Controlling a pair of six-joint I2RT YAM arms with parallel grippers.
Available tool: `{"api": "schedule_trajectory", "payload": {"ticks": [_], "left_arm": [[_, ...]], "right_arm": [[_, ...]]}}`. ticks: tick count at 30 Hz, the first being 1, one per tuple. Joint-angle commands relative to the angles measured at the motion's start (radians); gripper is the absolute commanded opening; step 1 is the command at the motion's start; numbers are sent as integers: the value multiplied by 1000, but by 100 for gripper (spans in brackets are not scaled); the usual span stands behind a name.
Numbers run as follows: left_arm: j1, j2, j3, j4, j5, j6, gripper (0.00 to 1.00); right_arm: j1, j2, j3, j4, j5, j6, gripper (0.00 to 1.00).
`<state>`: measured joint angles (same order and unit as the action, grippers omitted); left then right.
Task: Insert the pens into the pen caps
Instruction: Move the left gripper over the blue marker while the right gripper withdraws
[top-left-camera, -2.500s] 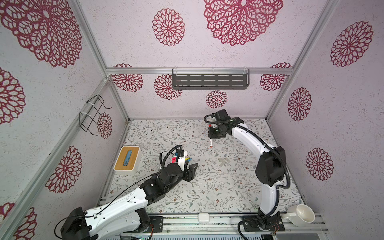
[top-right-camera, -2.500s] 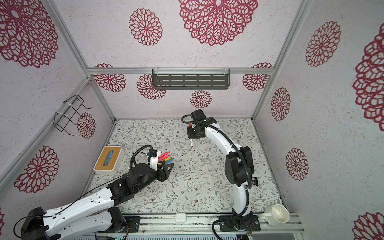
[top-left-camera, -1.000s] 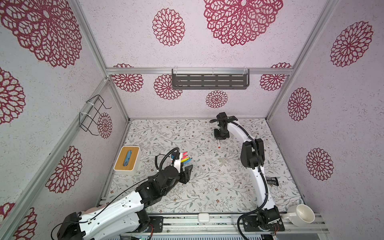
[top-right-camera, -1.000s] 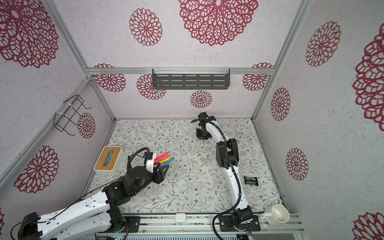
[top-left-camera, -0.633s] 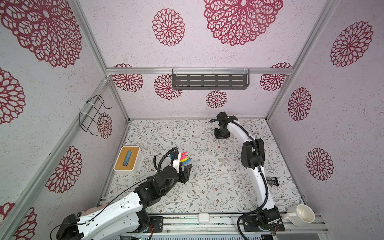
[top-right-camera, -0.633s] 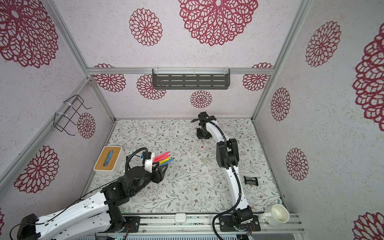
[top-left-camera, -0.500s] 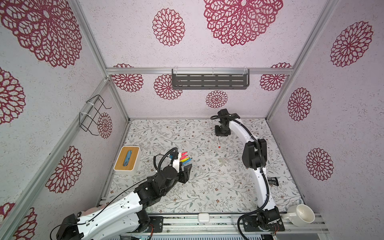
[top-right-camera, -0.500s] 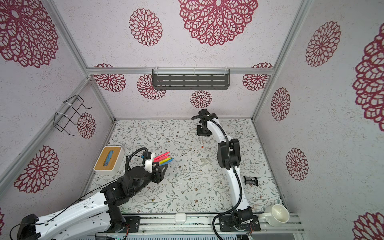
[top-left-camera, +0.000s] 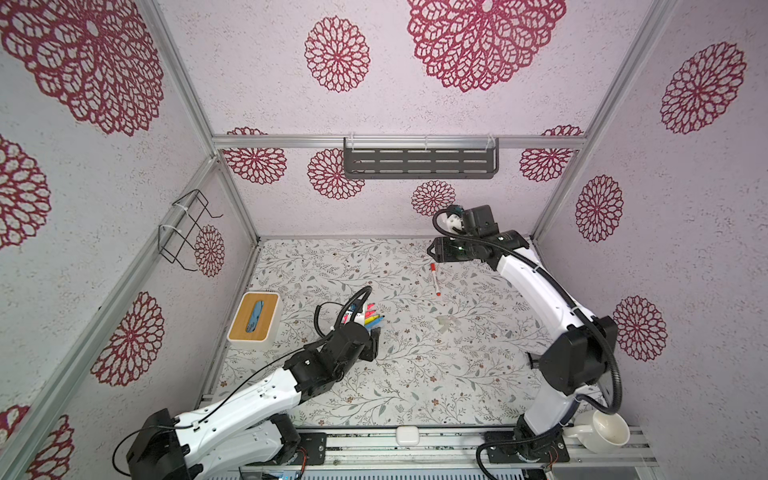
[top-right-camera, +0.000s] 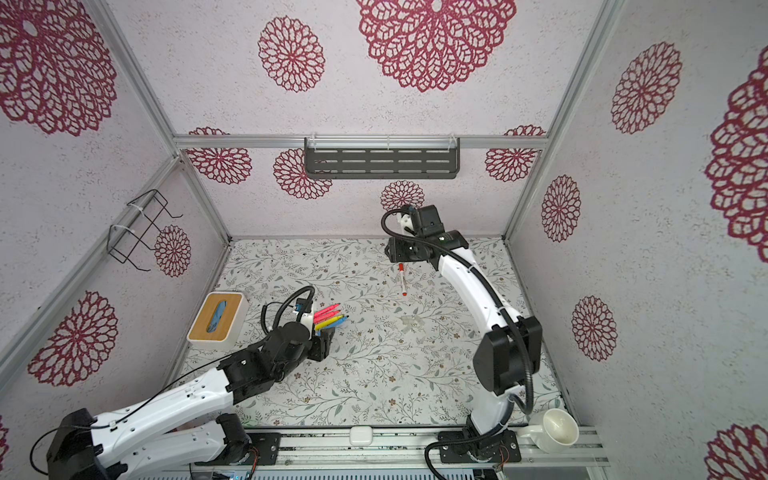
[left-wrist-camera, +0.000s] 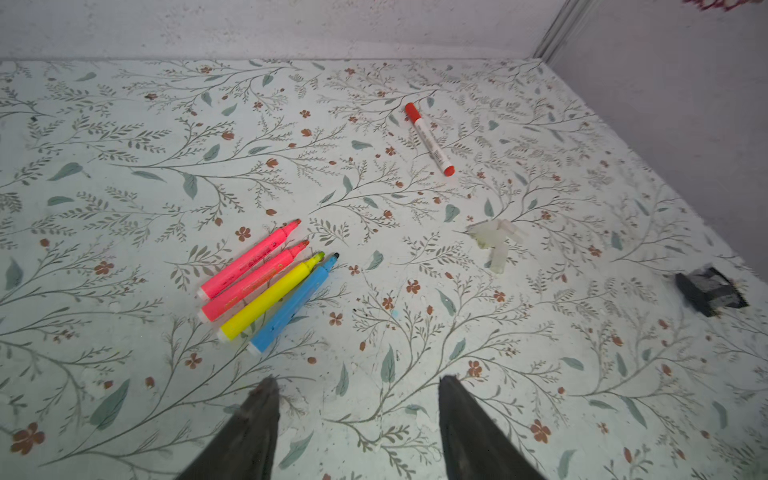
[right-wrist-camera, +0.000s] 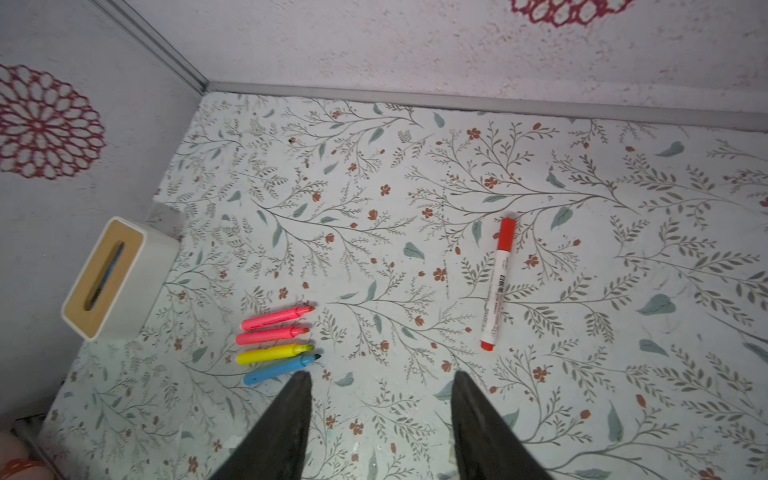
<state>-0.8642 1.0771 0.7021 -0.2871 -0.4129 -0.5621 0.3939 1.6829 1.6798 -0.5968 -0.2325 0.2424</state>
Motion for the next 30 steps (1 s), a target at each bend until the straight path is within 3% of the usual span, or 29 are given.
{"api": "schedule_trajectory", "payload": {"ticks": [1, 9, 21, 30], "left_arm": [[66, 68, 50, -75, 49, -12, 62], [217, 280, 151, -48, 241, 60, 59], [280, 541, 300, -93, 284, 122, 53], [297, 619, 346, -125, 314, 146, 52]], "right_arm": [[-7, -128, -129, 143, -45, -12, 58], [-6, -373, -387, 195, -118, -49, 59], [-7, -632, -659, 226, -156, -31, 63], [-8, -719, -784, 241, -155, -5, 63]]}}
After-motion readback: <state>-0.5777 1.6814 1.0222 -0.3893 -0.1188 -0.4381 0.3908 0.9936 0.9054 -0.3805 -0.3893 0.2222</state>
